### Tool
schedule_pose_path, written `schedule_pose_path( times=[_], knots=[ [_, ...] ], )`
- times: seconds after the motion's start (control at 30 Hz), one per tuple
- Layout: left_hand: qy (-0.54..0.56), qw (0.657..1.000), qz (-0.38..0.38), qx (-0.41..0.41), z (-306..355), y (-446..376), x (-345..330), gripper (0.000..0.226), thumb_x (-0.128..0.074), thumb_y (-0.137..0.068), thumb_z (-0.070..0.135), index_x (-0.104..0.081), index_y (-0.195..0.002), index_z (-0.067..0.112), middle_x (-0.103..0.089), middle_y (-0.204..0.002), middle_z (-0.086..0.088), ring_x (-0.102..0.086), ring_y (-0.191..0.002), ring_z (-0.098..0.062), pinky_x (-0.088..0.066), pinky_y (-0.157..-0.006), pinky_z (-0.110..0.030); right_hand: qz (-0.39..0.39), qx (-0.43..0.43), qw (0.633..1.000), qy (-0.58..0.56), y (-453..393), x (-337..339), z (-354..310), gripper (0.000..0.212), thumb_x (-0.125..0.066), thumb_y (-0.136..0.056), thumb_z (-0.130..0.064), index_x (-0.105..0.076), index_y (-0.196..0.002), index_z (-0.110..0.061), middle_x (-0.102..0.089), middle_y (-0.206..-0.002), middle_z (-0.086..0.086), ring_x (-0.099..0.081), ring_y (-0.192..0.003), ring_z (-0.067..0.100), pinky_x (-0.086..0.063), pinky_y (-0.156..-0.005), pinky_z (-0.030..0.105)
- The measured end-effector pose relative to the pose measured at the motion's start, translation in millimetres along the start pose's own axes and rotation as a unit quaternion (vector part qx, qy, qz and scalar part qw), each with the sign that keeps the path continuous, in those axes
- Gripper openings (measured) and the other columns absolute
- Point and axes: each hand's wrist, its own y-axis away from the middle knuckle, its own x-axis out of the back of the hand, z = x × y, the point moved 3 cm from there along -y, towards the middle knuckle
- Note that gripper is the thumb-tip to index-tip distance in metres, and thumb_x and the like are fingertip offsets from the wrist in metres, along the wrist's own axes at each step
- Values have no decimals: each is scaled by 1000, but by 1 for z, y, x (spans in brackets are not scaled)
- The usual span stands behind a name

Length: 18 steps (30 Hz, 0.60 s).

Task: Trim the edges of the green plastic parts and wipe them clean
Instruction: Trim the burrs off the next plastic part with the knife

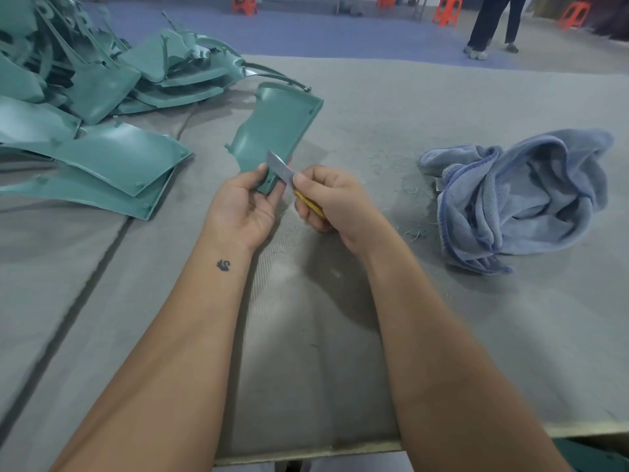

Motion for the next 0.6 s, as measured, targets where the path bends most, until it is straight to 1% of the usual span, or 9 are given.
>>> schedule_pose_path(
  times=[0.13,0.23,0.33,0.4,0.43,0.47,0.5,0.57,0.6],
  knots=[
    [-11,1000,14,0,-5,-1,-2,23,-36,-102,3,-56,-98,-7,-66,-91,-24,-69,-70,-28,-59,-70,-35,-26,0,999,30,1,-6,3,22,-52,-97,-16,-60,-77,-15,-47,-46,-3,-31,-38,6,-25,-37,14],
    [1,1000,17,1,-4,-2,0,30,-34,-104,9,-57,-95,-8,-69,-99,-21,-70,-74,-28,-58,-75,-38,-9,-1,999,43,-1,-5,5,24,-51,-98,-14,-60,-76,-15,-42,-44,-5,-31,-39,4,-26,-38,12],
    [12,1000,16,7,-5,-1,1,29,-34,-104,7,-57,-95,-8,-64,-113,-20,-68,-94,-29,-59,-68,-35,7,9,998,61,-2,-5,6,25,-51,-97,-13,-60,-74,-13,-42,-44,-7,-32,-41,4,-28,-42,14],
    [13,1000,20,7,-6,-1,1,28,-33,-103,4,-57,-95,-8,-58,-127,-27,-60,-115,-33,-57,-77,-37,24,19,997,72,-2,-6,7,26,-53,-97,-13,-59,-72,-14,-42,-46,-5,-33,-43,6,-29,-45,17],
    [10,1000,22,6,-6,0,1,27,-33,-103,4,-57,-96,-8,-55,-132,-28,-59,-118,-34,-55,-81,-37,32,23,996,77,-2,-6,8,26,-53,-96,-13,-59,-71,-15,-42,-47,-4,-33,-44,7,-29,-47,19],
    [9,1000,21,6,-6,0,1,27,-33,-103,4,-57,-96,-7,-53,-135,-28,-62,-113,-34,-54,-83,-37,38,27,996,82,-1,-6,8,27,-53,-96,-13,-59,-70,-15,-43,-48,-3,-33,-45,7,-29,-48,21],
    [10,1000,20,5,-6,1,1,27,-33,-103,4,-57,-96,-7,-52,-135,-28,-67,-100,-33,-55,-81,-37,43,31,995,85,-1,-6,8,27,-53,-96,-12,-59,-69,-15,-43,-49,-2,-34,-45,8,-29,-49,22],
    [17,1000,22,2,-6,1,0,27,-33,-103,4,-57,-95,-7,-53,-134,-28,-69,-76,-31,-58,-71,-35,50,39,994,88,0,-7,7,28,-53,-96,-11,-58,-69,-15,-43,-49,-1,-34,-45,6,-30,-49,21],
    [16,1000,23,-1,-6,1,1,27,-34,-103,4,-57,-96,-8,-52,-135,-28,-68,-73,-30,-59,-68,-34,53,42,994,87,0,-7,6,28,-53,-96,-9,-58,-69,-14,-43,-49,-1,-34,-44,6,-30,-48,20]
  ],
)
